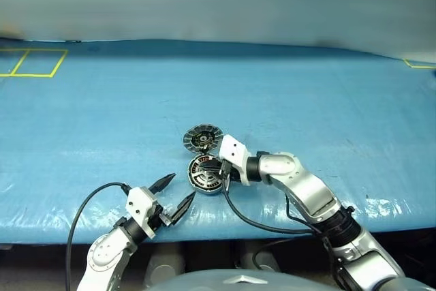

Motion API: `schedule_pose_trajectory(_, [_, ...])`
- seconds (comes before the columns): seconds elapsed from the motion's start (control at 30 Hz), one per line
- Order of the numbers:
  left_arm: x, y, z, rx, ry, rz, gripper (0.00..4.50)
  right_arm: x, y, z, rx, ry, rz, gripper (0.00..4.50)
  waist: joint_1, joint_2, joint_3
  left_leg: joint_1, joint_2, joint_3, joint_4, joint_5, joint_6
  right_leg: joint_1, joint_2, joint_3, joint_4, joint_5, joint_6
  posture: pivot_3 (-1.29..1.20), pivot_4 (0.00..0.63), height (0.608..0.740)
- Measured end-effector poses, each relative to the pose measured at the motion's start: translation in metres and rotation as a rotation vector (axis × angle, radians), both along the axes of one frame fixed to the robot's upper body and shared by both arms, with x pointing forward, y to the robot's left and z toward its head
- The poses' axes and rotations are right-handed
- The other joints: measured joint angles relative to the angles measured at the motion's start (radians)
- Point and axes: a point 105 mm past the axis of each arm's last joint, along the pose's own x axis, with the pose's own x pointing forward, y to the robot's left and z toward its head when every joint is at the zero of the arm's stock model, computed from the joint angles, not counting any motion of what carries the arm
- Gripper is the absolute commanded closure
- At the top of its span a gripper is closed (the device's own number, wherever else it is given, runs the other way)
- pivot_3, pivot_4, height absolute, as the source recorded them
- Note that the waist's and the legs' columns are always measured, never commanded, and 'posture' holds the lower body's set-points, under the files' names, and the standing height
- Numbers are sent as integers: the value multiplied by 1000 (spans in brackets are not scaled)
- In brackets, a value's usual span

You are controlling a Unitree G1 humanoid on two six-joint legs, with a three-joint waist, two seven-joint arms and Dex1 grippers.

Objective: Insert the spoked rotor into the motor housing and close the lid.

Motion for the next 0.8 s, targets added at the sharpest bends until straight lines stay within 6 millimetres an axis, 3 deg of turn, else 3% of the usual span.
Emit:
schedule_pose_trajectory(0.33, [-1,0,0,2,-9,1,669,2,1,2,-48,-159,41,4482,0,1,-8,1,6,1,2,0,-1,0,-1,0,0,0,0,0,150,740])
schedule_pose_trajectory(0.53, [0,0,1,1,-12,-1,669,-9,9,16,207,87,16,4482,-1,0,-7,-4,7,2,-1,0,-1,-3,1,1,0,2,-2,0,150,740])
schedule_pose_trajectory(0.6, [1,0,2,0,-18,-2,669,-11,9,15,159,76,44,4482,-1,1,-7,-4,6,1,-1,0,0,-5,1,0,-1,1,-2,0,150,740])
schedule_pose_trajectory(0.67, [1,0,2,-1,-17,-2,669,-7,3,2,45,28,38,4482,-1,1,-7,-3,6,2,-1,-1,0,-5,0,0,-1,1,-2,0,150,740])
schedule_pose_trajectory(0.8, [3,0,1,-4,-16,0,669,-2,8,0,-25,-72,69,4482,-1,1,-7,0,5,3,0,0,-1,-2,1,0,0,1,-1,0,150,740])
